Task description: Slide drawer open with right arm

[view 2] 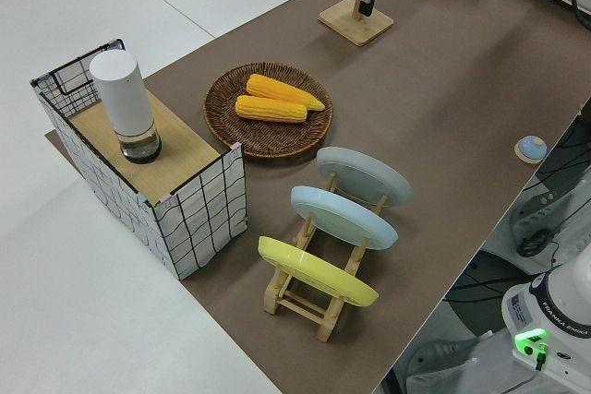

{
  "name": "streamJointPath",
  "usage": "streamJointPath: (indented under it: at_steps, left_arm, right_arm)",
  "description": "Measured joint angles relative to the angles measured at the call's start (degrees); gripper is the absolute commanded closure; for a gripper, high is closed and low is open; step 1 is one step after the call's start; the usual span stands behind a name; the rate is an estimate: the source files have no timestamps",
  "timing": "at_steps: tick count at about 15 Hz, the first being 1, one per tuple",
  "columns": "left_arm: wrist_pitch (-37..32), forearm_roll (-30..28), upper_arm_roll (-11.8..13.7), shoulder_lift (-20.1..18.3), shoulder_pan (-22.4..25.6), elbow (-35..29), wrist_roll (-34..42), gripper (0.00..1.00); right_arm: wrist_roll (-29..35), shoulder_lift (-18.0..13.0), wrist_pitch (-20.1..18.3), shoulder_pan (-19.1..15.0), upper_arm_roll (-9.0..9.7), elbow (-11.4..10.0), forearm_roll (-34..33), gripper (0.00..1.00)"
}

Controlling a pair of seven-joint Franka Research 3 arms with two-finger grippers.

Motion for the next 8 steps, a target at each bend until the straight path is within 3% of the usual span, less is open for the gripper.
streamJointPath:
  at_steps: [2, 4, 8]
  left_arm:
    - [0.00, 0.00, 0.00, 0.00, 0.00, 0.00, 0.00, 0.00]
    - [0.00, 0.00, 0.00, 0.00, 0.00, 0.00, 0.00, 0.00]
    - [0.00, 0.00, 0.00, 0.00, 0.00, 0.00, 0.00, 0.00]
  right_arm:
    - [0.00, 0.58, 0.00, 0.08, 0.76, 0.00, -2.82, 0.015]
    - [0.00, 0.87, 0.00, 0.11, 2.64, 0.00, -6.64, 0.015]
    - [2.70, 1.22, 0.00, 0.28, 8.03, -0.30, -14.80, 0.017]
